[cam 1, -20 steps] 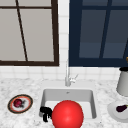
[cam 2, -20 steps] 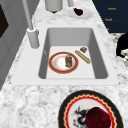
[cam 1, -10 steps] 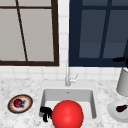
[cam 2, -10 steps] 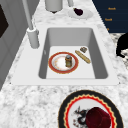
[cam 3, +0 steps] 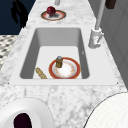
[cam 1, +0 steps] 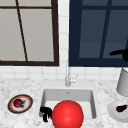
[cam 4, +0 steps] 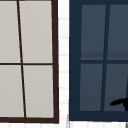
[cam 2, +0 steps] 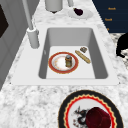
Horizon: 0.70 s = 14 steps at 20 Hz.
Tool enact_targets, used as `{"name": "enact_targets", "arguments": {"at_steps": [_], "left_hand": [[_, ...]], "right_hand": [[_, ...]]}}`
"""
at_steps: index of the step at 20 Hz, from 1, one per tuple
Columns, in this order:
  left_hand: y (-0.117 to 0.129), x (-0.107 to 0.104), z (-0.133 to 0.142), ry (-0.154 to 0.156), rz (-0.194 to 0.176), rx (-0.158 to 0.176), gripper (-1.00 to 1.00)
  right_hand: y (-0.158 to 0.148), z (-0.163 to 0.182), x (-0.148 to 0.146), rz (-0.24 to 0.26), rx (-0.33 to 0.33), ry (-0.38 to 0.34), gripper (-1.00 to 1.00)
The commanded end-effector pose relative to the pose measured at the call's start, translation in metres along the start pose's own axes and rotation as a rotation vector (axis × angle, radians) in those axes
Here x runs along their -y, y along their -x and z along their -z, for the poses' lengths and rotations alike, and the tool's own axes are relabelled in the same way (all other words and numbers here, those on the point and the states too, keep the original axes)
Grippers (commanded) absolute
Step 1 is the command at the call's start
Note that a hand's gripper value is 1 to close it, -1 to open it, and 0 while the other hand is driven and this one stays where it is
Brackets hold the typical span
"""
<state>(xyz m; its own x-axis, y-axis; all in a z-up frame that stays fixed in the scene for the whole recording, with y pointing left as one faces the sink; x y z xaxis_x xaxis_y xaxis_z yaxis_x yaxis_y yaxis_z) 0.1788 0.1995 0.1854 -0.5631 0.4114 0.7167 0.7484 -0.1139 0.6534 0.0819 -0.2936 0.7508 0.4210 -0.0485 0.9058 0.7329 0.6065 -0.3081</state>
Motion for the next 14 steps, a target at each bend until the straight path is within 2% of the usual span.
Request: {"name": "enact_targets", "arguments": {"at_steps": [1,3,4,9,10,11,14], "left_hand": [[0.0,0.0,0.0,0.0,0.0,0.0,0.0],[0.0,0.0,0.0,0.0,0.0,0.0,0.0],[0.0,0.0,0.0,0.0,0.0,0.0,0.0],[0.0,0.0,0.0,0.0,0.0,0.0,0.0],[0.0,0.0,0.0,0.0,0.0,0.0,0.0],[0.0,0.0,0.0,0.0,0.0,0.0,0.0],[0.0,0.0,0.0,0.0,0.0,0.0,0.0]], "right_hand": [[-0.006,0.015,-0.004,0.002,0.019,-0.071,-1.0],[-0.005,0.022,-0.001,-0.014,-0.02,-0.083,-1.0],[-0.007,0.031,0.001,-0.004,-0.033,-0.067,-1.0],[-0.015,0.068,0.004,-0.001,-0.065,-0.116,-1.0],[-0.017,0.075,-0.002,-0.003,-0.063,-0.115,-1.0],[-0.018,0.074,-0.011,-0.033,-0.065,-0.103,-1.0],[-0.02,0.086,-0.032,-0.007,-0.045,-0.073,-1.0]]}}
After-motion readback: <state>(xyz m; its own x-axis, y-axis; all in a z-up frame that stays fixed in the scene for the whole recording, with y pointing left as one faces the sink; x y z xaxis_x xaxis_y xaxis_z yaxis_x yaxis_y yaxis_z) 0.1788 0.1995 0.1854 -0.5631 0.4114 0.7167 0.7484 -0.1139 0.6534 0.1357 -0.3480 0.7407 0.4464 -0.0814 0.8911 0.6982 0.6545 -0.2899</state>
